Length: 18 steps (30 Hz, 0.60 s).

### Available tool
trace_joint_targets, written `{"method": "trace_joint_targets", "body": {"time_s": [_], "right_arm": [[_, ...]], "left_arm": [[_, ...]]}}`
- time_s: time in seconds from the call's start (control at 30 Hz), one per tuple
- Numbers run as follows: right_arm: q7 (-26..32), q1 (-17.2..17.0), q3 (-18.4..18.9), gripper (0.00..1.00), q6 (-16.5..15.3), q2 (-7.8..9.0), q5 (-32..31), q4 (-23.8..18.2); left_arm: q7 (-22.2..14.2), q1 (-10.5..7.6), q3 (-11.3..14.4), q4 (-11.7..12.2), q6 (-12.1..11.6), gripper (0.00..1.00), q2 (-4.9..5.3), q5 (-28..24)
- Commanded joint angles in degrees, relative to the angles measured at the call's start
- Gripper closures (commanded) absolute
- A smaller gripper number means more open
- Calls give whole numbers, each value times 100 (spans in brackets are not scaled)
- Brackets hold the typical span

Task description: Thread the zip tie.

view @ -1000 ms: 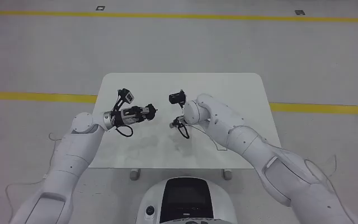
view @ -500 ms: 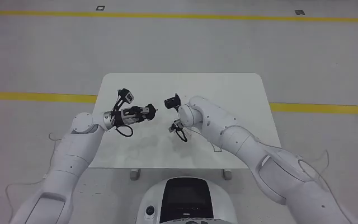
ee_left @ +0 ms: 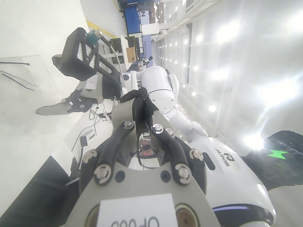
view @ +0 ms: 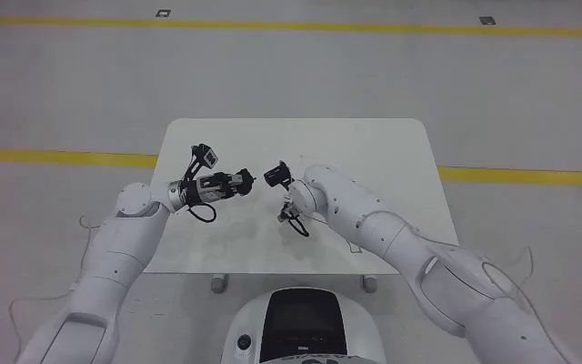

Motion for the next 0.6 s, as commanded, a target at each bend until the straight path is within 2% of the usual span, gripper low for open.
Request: {"method": "trace_joint_targets", "body": {"time_s": [0.0, 0.07, 0.17, 0.3, 0.4, 0.57], "right_arm": [[-5, -33, 36, 54, -51, 12, -49, -49], [-25, -60, 67, 69, -63, 20, -109, -86], [-68, -96, 123, 82, -22, 28, -217, -132], [-64, -142, 197, 94, 44, 33, -328, -193], [-17, -174, 223, 98, 47, 28, -423, -209], [-14, -204, 241, 99, -39, -31, -469, -75]], "left_arm": [[0, 0, 0, 0, 0, 100, 0, 0], [0, 0, 0, 0, 0, 100, 0, 0], [0, 0, 0, 0, 0, 100, 0, 0], [0, 0, 0, 0, 0, 100, 0, 0], [0, 0, 0, 0, 0, 100, 0, 0], [0, 0, 0, 0, 0, 100, 0, 0]]}}
